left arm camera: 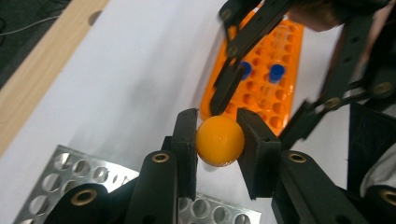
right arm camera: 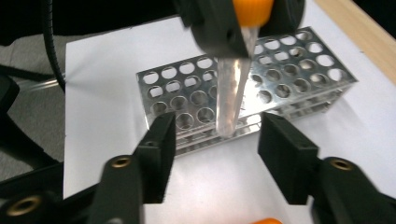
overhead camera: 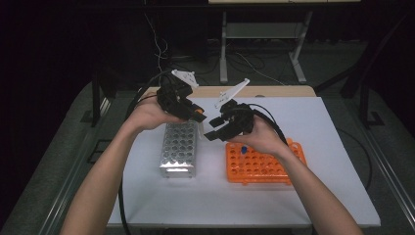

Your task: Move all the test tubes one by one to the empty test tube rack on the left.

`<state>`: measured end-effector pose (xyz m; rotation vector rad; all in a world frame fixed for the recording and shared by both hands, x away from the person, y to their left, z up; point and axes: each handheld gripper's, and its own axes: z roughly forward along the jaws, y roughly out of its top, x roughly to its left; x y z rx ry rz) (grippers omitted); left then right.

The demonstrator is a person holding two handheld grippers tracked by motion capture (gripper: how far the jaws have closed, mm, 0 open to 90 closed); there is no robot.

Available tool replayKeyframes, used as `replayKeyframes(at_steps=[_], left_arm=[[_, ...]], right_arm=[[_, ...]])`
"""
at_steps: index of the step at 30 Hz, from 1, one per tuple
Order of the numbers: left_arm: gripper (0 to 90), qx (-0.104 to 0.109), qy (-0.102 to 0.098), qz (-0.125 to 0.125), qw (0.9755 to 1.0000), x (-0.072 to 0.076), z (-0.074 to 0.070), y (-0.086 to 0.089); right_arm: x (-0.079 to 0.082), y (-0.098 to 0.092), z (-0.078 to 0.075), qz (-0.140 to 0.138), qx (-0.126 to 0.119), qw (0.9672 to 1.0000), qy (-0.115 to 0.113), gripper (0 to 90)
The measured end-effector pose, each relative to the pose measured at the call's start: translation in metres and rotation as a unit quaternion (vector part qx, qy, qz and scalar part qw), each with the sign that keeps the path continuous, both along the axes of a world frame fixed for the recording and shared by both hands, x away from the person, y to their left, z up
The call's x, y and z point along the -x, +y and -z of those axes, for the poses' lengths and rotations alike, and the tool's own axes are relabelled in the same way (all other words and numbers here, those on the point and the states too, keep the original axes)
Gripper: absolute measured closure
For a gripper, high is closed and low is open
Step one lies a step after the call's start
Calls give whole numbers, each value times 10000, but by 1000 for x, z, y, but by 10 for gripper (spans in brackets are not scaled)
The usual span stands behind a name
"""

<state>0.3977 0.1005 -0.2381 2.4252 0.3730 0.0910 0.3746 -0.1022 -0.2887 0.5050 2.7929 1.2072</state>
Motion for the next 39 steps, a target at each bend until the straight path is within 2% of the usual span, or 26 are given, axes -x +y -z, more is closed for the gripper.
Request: replayKeyframes(at_steps=[3,4,5,8,11,13,14,15,19,28,32,36,39], left_arm=[[686,5,-5,-99,10000,-6,-3,3],[686,-3,-14,-125,9999,-9,-4,4],[686,-9,-21,-161,9999,-11,-5,5],[686,-21,-48,-256,9997,-19,-7,7],[686,-73,-46,-349,9994,-28,-10,8],[686,-130,-40,-415,9990,-33,-11,8],[686,-166,-40,-432,9989,-37,-11,7],[686,-158,-53,-472,9987,-40,-11,7],[686,-156,-40,-575,9982,-53,-11,8],[686,-205,-85,-723,9971,-85,-6,11],[686,-238,-120,-795,9965,-97,1,14],[687,-95,-111,-988,9950,-110,9,21],[687,-89,-114,-1144,9933,-119,14,25]], right_arm=[[0,-6,-2,90,-53,9999,22,387],[1,-12,-2,196,-74,9998,-10,325],[1,-12,-2,196,-74,9998,-10,325],[3,-21,-3,407,-121,9991,-24,234],[5,-34,-4,663,-181,9976,-25,99],[6,-38,-4,721,-217,9972,-20,95],[7,-42,-4,775,-231,9967,-31,16],[9,-46,-4,798,-215,9966,-72,0],[13,-62,-5,928,-376,9950,-25,0],[25,-85,-4,1059,-375,9937,8,1],[30,-91,-1,1080,-338,9936,29,1],[33,-98,2,1138,-355,9929,42,1],[36,-103,4,1198,-399,9920,49,1]])
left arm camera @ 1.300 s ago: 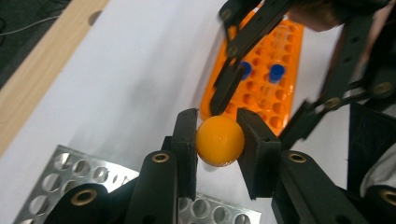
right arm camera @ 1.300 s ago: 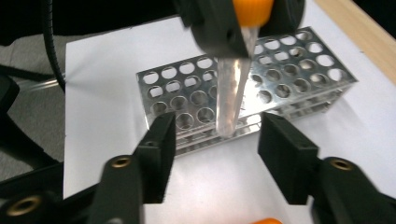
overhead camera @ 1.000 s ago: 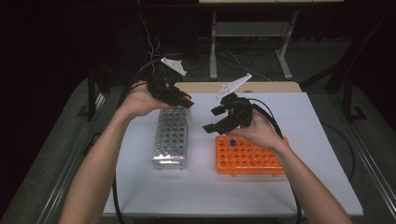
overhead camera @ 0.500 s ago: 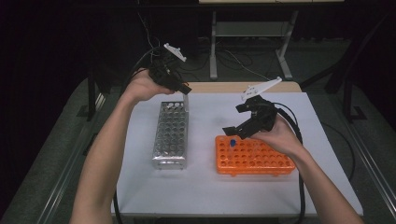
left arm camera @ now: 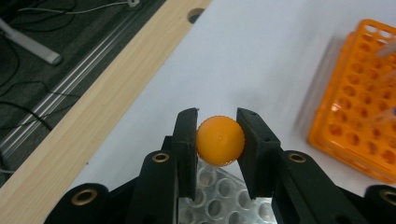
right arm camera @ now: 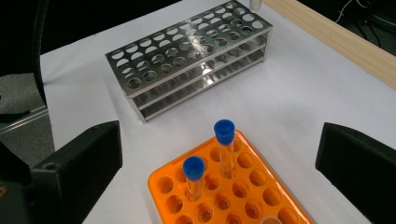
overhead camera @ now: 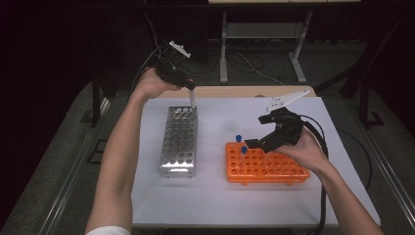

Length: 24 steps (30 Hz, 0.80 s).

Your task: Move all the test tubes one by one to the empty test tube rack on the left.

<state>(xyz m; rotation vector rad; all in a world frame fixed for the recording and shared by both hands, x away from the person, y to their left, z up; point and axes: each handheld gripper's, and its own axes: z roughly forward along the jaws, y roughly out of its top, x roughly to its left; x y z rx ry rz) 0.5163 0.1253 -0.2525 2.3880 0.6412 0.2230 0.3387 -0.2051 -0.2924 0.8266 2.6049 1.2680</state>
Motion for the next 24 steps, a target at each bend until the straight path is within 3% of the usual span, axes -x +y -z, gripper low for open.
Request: replayKeyframes(at_steps=[6,9,12,24], left_arm=[[687,47,6,-231,9997,-8,15,3],[687,66,61,-253,9996,-9,26,3],[686,-52,107,-280,9995,-11,34,1],[686,-151,236,-278,9992,-14,55,-1]], right_arm=[[4,-10,5,69,-77,9999,30,1],[5,-14,7,99,-106,9999,33,1],[6,-17,10,117,-118,9999,37,1],[11,-32,18,222,-194,9995,69,1]])
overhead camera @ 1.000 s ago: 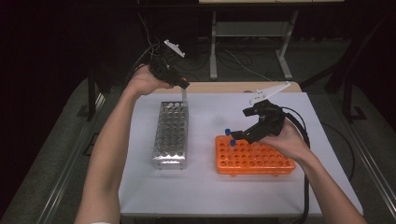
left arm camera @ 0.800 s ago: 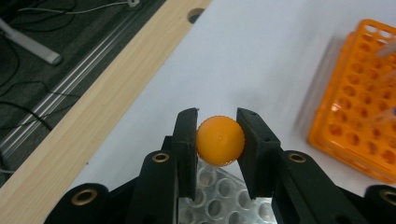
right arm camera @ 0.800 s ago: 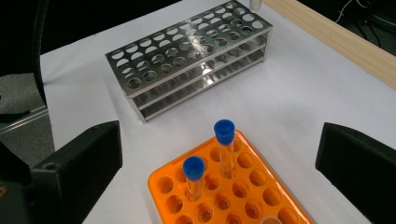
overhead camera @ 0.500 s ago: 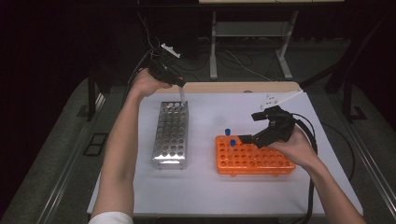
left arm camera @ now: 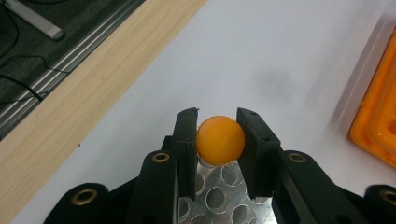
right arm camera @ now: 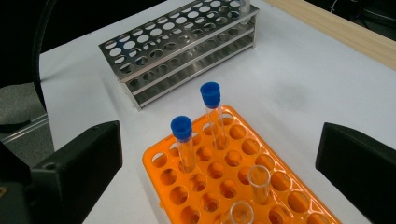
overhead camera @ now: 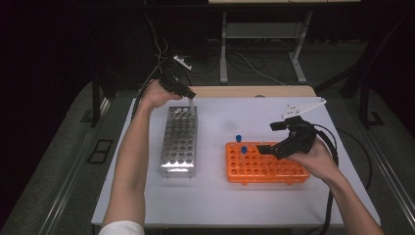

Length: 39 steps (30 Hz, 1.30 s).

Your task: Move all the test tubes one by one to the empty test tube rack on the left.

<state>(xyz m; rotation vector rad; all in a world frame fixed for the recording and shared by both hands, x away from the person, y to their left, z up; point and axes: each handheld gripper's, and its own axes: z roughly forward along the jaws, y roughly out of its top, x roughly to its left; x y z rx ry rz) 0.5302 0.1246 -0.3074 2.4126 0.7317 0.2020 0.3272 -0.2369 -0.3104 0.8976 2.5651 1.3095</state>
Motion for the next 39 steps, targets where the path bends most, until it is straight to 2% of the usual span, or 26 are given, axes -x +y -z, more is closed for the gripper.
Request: replayKeyframes(at_steps=[5,8,13,16,24,29,34,39], left_arm=[[686,-7,22,-27,10000,0,10,-2],[685,-88,56,-28,9999,0,14,-2],[676,-71,176,-97,9998,1,21,-3],[621,-56,277,-104,9995,2,22,-5],[441,92,279,-188,9994,11,7,-5],[323,149,287,-191,9993,21,-5,-2],[239,230,233,-243,9992,33,-15,0],[167,326,202,-188,9991,48,-20,3]], right_arm=[[3,-8,1,70,-8,10000,-15,1],[6,-16,2,168,-3,9999,-27,1],[12,-32,2,343,-12,9994,-17,1],[16,-42,2,456,-18,9990,-12,1],[24,-71,7,796,59,9968,59,2],[26,-85,17,944,83,9954,145,2],[25,-94,32,1032,99,9943,259,2],[23,-96,44,1054,123,9938,324,2]])
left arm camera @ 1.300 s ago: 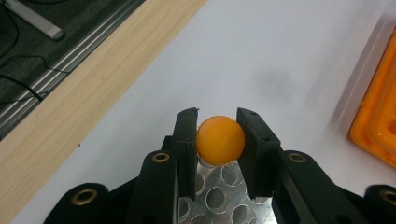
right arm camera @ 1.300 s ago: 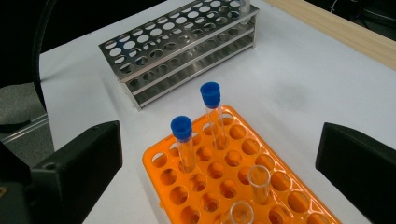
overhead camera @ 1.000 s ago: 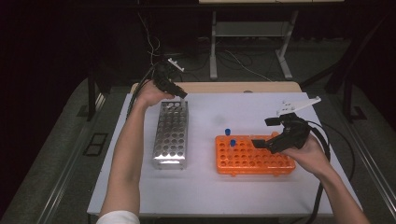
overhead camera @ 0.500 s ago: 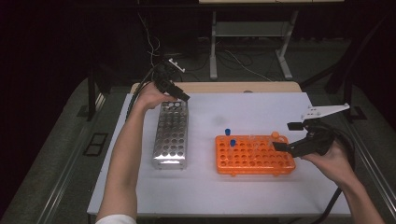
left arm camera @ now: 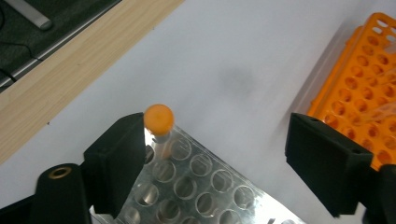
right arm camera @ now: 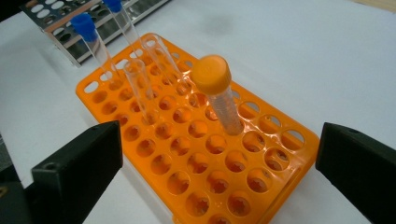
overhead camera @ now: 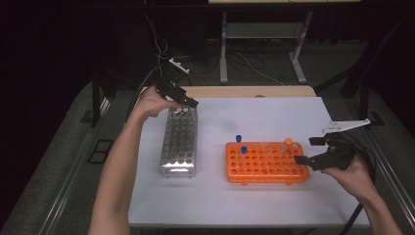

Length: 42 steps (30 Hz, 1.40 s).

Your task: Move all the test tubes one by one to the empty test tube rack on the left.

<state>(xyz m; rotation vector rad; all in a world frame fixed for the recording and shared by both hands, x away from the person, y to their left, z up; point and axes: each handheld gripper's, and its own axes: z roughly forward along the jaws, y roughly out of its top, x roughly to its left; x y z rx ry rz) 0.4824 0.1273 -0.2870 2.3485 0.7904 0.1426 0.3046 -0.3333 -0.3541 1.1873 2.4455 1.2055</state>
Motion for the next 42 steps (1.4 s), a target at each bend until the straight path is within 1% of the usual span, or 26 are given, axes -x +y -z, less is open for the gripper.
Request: replayKeyframes(at_steps=[3,5,7,8,9,10,11,12,14,15,18,21,23,25,26,29,30,32,34,37,42], left_arm=[[138,39,-29,-21,10000,9,-1,1],[128,18,-78,1,10000,15,-2,3],[105,77,-70,10,9999,21,-1,3],[82,110,-64,25,9999,24,-1,4],[66,133,-58,4,9999,27,-1,5],[41,124,-40,11,9999,30,-1,5],[13,141,-15,9,9999,34,-1,6],[0,157,6,-4,9999,36,-1,6],[0,199,-36,-13,9998,43,-1,7],[0,231,-54,-13,9997,47,-1,8],[0,248,-141,3,9996,58,-1,10],[0,277,-193,13,9994,68,0,13],[0,345,-208,-4,9992,75,2,14],[0,329,-232,19,9992,82,3,16],[0,340,-233,18,9991,85,4,16],[0,412,-270,53,9988,94,4,18],[0,407,-286,61,9987,97,4,18],[0,410,-301,73,9987,101,4,19],[0,416,-302,83,9986,104,4,20],[0,423,-302,99,9986,106,4,21],[0,421,-311,124,9986,108,4,20]], right_arm=[[-3,2,6,-19,52,10000,7,2],[-5,4,9,-40,126,9999,7,2],[-7,7,12,-62,202,9998,6,11],[-8,8,14,-106,211,9997,15,61],[-9,9,15,-162,213,9996,15,64],[-10,10,17,-154,271,9995,15,65],[-11,11,19,-154,322,9994,21,96],[-12,12,21,-203,337,9992,25,168],[-14,13,23,-218,340,9992,0,180],[-15,13,24,-243,364,9990,-9,230],[-17,16,27,-316,394,9987,-30,316],[-19,19,29,-376,458,9982,-102,393],[-20,21,30,-373,493,9980,-153,433],[-24,24,33,-389,568,9974,-189,484],[-24,24,33,-389,568,9974,-189,484],[-27,27,36,-405,593,9973,-182,539],[-28,28,37,-412,618,9971,-195,557],[-29,30,40,-423,673,9966,-217,601],[-30,32,42,-397,729,9963,-224,666],[-31,34,42,-326,833,9953,-371,732],[-32,33,35,-294,798,9956,-399,737]])
